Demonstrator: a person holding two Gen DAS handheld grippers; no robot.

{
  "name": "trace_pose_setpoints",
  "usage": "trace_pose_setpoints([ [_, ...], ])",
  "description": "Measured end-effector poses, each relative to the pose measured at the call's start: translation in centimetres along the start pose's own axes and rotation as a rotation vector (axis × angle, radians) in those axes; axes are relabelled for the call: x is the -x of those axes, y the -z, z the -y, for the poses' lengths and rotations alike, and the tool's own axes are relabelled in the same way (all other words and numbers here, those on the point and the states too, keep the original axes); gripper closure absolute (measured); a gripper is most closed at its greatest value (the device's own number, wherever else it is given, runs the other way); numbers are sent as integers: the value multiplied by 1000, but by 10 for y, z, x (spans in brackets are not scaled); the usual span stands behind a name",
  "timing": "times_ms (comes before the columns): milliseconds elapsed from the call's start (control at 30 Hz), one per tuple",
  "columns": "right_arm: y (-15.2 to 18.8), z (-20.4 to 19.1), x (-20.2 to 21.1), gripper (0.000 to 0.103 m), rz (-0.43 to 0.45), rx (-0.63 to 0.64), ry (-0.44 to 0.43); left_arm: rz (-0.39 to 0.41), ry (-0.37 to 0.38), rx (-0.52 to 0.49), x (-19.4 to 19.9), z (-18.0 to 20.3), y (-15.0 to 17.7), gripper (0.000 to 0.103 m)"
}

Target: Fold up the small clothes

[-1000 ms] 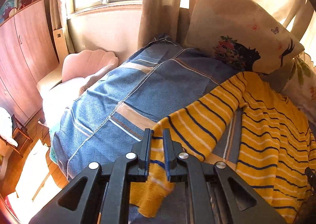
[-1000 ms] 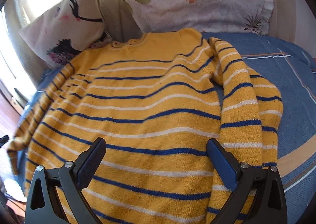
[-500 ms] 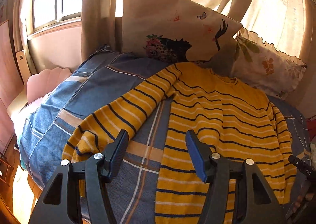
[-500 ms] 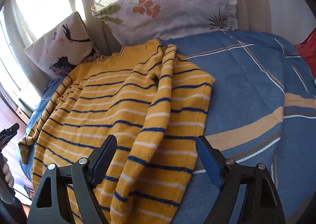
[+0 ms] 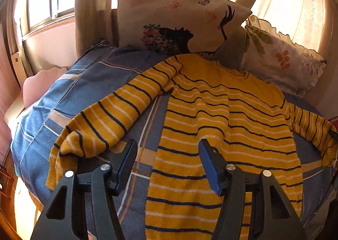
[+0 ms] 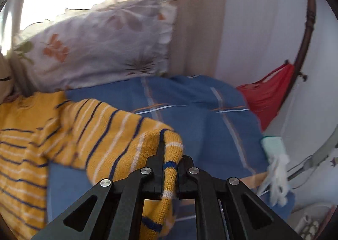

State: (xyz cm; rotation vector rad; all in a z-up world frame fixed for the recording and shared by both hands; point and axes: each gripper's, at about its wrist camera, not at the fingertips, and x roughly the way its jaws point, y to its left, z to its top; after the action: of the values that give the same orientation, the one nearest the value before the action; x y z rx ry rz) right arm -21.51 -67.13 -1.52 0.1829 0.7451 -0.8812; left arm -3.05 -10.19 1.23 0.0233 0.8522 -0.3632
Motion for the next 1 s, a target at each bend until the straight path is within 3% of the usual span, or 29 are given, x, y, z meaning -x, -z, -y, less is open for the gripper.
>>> trace_pose_setpoints([
  [67,-5,15,-20,93,-59,-41,49,-9,-4,-5,-2,1,2,44],
  [100,-3,20,-20,90,-78,-80,15,-13,-8,-8,-4,1,3,44],
  [167,5,19,-6,69,-75,-127,-95,-36,-19,-8,-9,-3,6,41],
  [200,11,14,5,49,-77,-142,-173,-53,-19,-3,-13,-7,9,41],
  [233,21,5,16,38,-82,-153,-264,-73,-18,4,-17,-11,12,41],
  [367,68,-53,52,38,-181,-92,-667,-150,15,46,-30,-28,28,41],
  [433,90,-85,65,38,-236,-34,-804,-177,44,58,-34,-32,36,41],
  [533,114,-121,75,38,-286,45,-880,-221,94,62,-38,-29,50,41],
  [600,124,-141,78,37,-301,88,-886,-199,83,34,-34,-21,58,41],
  [633,128,-148,78,37,-309,98,-884,-202,86,13,-32,-17,61,59],
  [667,130,-152,82,39,-284,110,-865,-208,93,1,-30,-14,63,98],
  [700,131,-156,87,63,-269,146,-855,-214,104,3,-27,-14,64,95],
  [733,133,-158,91,95,-281,173,-875,-200,114,17,-21,-17,63,96],
  [867,137,-130,105,95,-267,118,-903,-119,75,30,14,-32,62,96],
  [1000,145,-101,106,95,-259,49,-843,-143,9,86,17,-58,70,96],
])
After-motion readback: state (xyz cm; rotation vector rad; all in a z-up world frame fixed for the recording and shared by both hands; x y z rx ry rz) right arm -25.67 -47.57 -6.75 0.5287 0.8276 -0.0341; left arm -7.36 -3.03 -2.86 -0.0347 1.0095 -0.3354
